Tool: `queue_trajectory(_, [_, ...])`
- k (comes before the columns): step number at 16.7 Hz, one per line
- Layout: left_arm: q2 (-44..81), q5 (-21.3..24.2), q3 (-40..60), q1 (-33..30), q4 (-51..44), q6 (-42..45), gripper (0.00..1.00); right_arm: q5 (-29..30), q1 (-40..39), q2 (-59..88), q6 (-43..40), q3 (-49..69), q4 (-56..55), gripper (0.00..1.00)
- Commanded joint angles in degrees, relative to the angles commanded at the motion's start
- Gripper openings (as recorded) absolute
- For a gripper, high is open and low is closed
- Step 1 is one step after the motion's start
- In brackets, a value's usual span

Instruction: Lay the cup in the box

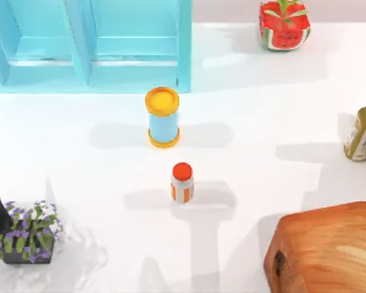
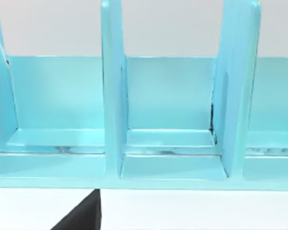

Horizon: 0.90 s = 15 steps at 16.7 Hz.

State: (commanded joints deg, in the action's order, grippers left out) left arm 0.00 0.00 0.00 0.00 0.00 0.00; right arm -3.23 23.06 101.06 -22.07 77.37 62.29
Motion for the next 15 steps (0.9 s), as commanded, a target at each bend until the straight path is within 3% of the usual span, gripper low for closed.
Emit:
queue_trajectory(9, [0.0, 0.0, 0.0, 0.0, 0.0, 0.0, 1.0, 0.0, 0.0, 0.0, 0.0, 0.0, 0.0, 0.98])
queue_trajectory(15, [0.0, 0.0, 0.0, 0.0, 0.0, 0.0, 1.0, 0.0, 0.0, 0.0, 0.0, 0.0, 0.0, 1.0])
